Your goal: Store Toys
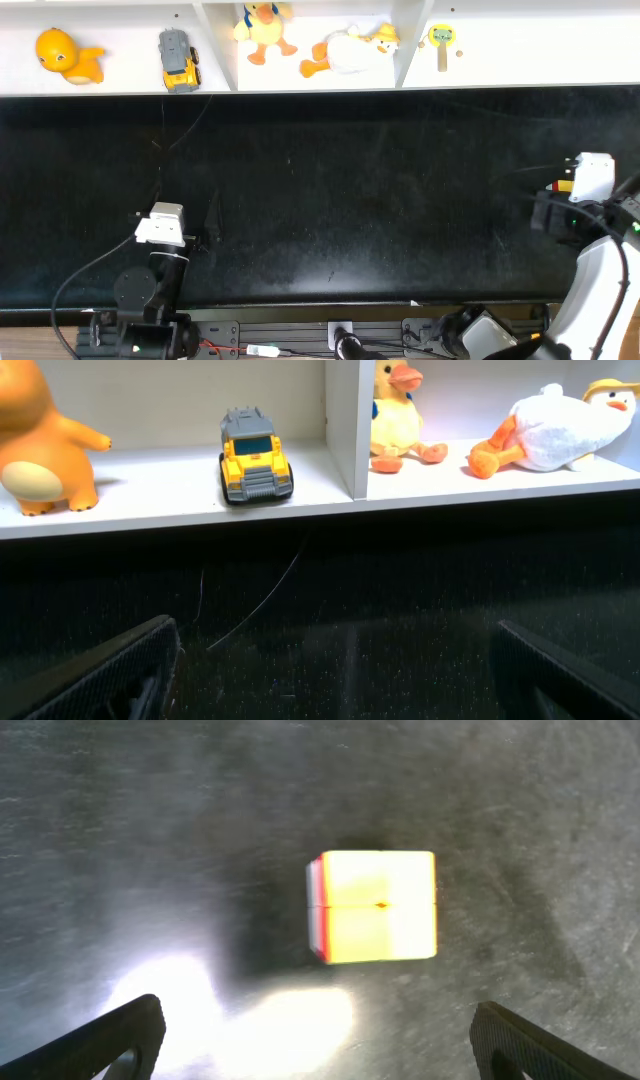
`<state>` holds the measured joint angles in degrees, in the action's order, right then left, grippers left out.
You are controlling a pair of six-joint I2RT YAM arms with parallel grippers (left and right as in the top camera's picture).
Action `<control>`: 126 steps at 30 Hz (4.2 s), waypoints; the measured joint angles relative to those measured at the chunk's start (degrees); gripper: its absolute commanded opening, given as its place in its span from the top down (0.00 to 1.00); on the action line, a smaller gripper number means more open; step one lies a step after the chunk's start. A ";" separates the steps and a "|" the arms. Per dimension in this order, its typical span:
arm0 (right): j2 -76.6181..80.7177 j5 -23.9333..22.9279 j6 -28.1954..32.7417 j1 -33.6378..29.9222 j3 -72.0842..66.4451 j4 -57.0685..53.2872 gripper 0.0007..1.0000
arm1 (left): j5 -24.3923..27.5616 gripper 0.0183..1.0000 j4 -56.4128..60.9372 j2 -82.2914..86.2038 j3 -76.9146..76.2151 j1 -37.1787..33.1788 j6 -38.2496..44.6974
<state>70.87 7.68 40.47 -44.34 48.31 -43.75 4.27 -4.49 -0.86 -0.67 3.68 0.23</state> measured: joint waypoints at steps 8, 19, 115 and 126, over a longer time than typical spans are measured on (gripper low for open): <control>5.53 1.79 -2.51 -6.75 -0.02 5.03 0.02 | 0.00 0.00 0.00 0.00 0.00 0.00 0.00; 12.87 5.07 -3.87 -7.91 -0.02 9.81 0.04 | 0.00 0.00 -0.02 0.00 0.00 0.00 0.00; 44.28 -0.24 -25.40 23.08 51.56 -1.40 0.00 | 0.00 0.00 -0.02 0.00 0.00 0.00 0.00; 26.58 -2.49 -24.41 22.58 26.64 4.92 0.00 | 0.00 0.00 -0.02 0.00 0.00 0.00 0.00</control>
<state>97.45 5.19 16.05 -21.76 74.96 -38.83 4.27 -4.51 -0.86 -0.67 3.68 0.23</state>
